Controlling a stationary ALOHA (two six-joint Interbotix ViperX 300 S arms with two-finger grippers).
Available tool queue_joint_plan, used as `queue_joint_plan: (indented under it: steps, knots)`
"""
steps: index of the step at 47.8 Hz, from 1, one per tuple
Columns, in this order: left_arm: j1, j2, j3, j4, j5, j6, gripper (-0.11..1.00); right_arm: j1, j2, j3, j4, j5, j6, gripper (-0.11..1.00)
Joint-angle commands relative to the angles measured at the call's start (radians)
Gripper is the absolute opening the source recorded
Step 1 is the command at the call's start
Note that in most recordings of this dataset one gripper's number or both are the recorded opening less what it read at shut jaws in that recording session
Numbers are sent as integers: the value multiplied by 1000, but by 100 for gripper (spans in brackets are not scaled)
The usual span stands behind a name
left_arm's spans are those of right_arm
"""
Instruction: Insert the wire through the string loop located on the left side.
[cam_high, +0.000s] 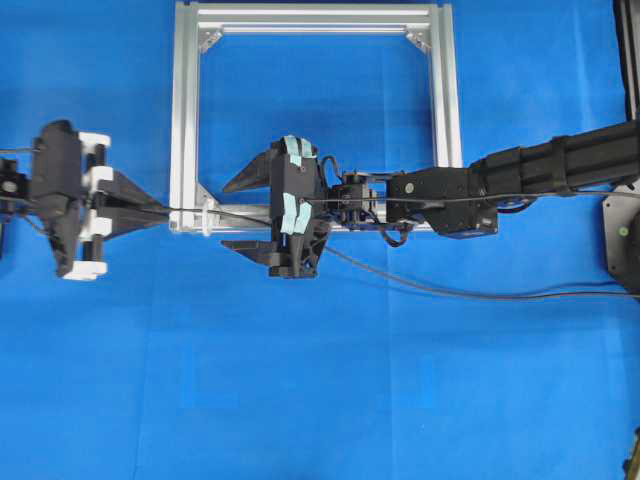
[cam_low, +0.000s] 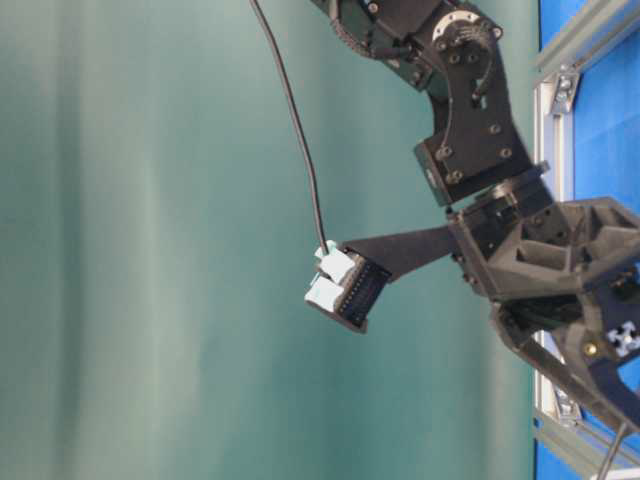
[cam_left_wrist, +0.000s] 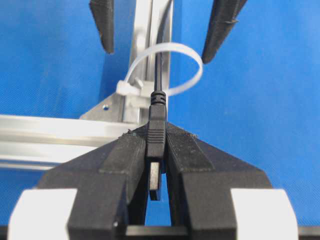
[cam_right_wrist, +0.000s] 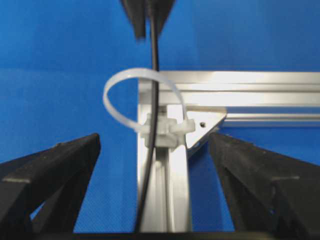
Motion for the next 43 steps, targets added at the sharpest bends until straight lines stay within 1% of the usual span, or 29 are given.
queue_joint_plan:
  steps: [1, 13, 24, 28, 34, 43]
  knots:
    - [2, -83, 12, 3, 31, -2, 4, 2, -28, -6, 2, -3, 2, 96]
    - [3, -318, 35, 2, 213, -8, 4, 2, -28, -5, 3, -3, 0, 96]
    - [14, -581, 31, 2, 446, -11, 4, 2, -28, -5, 3, -5, 0, 96]
    - [29, -676, 17, 2, 552, -11, 4, 2, -28, -5, 3, -6, -2, 96]
    - [57, -764, -3, 3, 660, -11, 4, 2, -28, -5, 3, -8, -2, 96]
    - [95, -828, -25, 5, 759, -11, 4, -2, -28, -5, 3, -8, -2, 96]
